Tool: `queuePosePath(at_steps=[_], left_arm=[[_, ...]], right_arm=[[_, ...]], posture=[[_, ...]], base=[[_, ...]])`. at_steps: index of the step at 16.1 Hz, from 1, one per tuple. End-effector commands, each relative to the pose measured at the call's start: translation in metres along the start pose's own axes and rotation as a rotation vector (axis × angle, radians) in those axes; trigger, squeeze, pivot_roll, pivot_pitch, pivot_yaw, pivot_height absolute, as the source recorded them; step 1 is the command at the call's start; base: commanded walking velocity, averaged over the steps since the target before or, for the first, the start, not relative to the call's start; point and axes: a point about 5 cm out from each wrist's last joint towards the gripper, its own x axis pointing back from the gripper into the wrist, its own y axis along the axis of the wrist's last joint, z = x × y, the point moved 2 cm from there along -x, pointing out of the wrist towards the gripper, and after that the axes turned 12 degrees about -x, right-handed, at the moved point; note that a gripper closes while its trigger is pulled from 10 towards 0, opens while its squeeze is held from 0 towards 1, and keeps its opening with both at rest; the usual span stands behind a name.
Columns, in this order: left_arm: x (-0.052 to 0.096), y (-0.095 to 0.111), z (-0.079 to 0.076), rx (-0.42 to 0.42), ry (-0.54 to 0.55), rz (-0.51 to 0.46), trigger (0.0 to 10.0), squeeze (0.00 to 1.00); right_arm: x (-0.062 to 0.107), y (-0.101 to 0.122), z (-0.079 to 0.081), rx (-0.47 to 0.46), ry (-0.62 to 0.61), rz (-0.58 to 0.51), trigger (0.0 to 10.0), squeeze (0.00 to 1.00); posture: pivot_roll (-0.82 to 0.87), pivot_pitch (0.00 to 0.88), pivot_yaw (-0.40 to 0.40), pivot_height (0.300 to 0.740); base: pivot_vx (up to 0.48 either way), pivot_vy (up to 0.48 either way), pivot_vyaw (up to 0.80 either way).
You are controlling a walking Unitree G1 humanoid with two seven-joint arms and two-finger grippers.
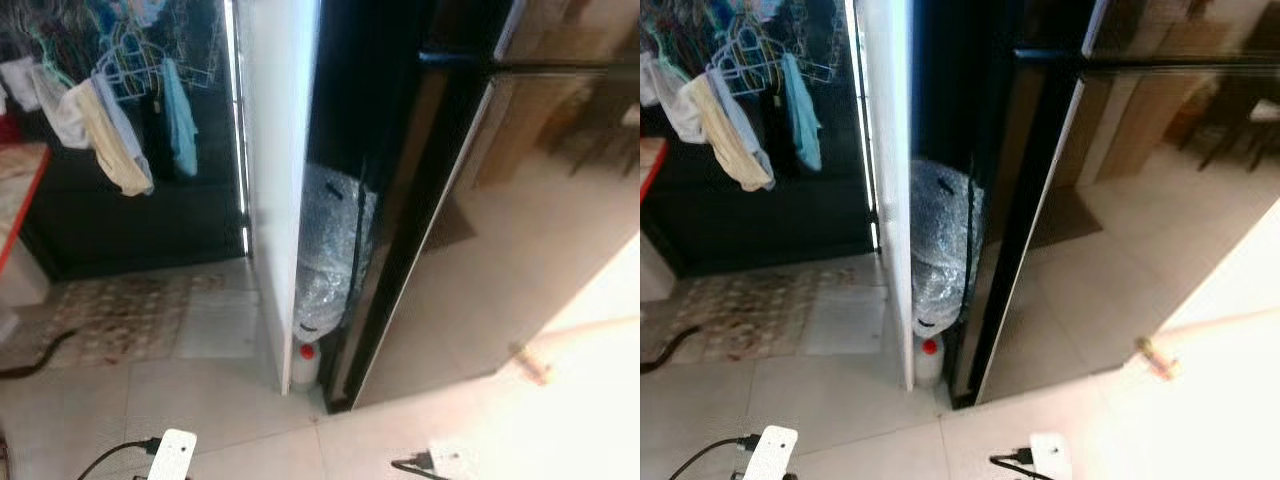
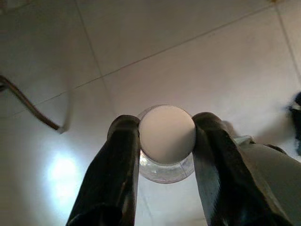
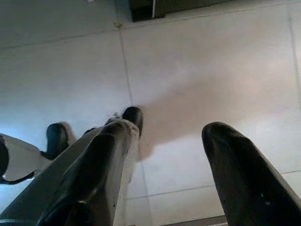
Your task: Restocking fridge
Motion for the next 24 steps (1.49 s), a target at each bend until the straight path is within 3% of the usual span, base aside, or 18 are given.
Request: queuePosePath(at_steps=[1, 5, 9, 21, 24], left_arm=[[0.0001, -0.0008, -0.0031, -0.003, -0.01, 0.011, 10.0, 0.0], [0.0003, -0.0007, -0.0071, 0.011, -0.021, 0.011, 10.0, 0.0], [0.0005, -0.0041, -0.0022, -0.011, -0.02, 0.013, 10.0, 0.0], [0.0013, -0.0082, -0.0049, -0.051, -0.038, 0.022, 10.0, 0.0], [0.0012, -0.008, -0.0045, -0.043, -0.036, 0.023, 10.0, 0.0]], right_arm=[[0.0009, 0.0037, -0.006, -0.017, -0.013, -0.022, 10.0, 0.0], [0.0015, 0.0061, -0.01, -0.013, -0.025, -0.03, 10.0, 0.0], [0.0007, 0.002, -0.0057, -0.015, -0.024, -0.011, 10.0, 0.0], [0.001, -0.0024, -0.0057, 0.007, -0.022, 0.004, 10.0, 0.0], [0.0009, -0.001, -0.0054, -0.01, -0.023, -0.007, 10.0, 0.0]], posture=[[-0.04, 0.0, -0.044, 0.74], [-0.07, 0.0, -0.046, 0.74], [-0.1, 0.0, 0.0, 0.74], [-0.1, 0.0, 0.005, 0.74], [-0.1, 0.0, 0.003, 0.74]], base=[[0.0, 0.0, 0.0], [0.0, 0.0, 0.0], [0.0, 0.0, -0.79], [0.0, 0.0, -0.79], [0.0, 0.0, 0.0]])
